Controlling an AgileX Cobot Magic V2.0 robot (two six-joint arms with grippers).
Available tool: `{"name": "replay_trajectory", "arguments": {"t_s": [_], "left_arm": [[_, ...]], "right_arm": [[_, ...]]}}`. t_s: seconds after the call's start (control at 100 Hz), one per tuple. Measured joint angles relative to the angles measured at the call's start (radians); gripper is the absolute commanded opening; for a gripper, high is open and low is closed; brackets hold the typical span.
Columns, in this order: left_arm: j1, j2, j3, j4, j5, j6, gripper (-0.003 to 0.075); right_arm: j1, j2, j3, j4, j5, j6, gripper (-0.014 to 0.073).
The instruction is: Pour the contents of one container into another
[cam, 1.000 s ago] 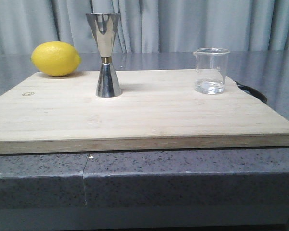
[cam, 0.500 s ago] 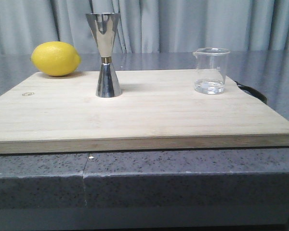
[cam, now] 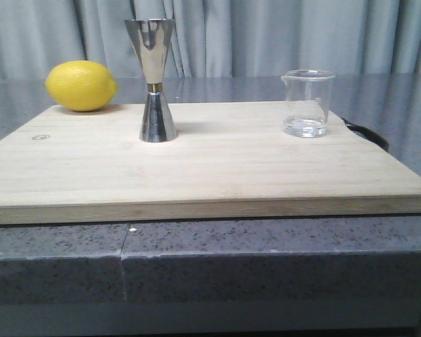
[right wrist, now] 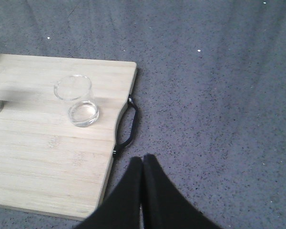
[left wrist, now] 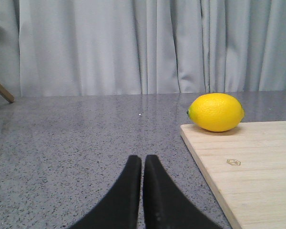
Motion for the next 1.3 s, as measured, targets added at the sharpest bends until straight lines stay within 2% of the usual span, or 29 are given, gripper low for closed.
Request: {"name": "replay_trajectory", "arguments": {"t_s": [0.94,1.04,1.3], "left_arm": [[0.004,0.0,0.0,0.0,0.0,0.004,-0.0019],[0.004,0.0,0.0,0.0,0.0,0.004,-0.0019],[0.004,0.0,0.0,0.0,0.005,0.004,-0.0019]], "right_arm": [[0.0,-0.002,0.013,-0.004,-0.019,0.0,-0.0075],[0.0,-0.028,0.079,-0.013,-0.129,0.0,-0.0075],[-0.003,-0.237,0.498,-0.029,-0.675,0.0,-0.0075]]}}
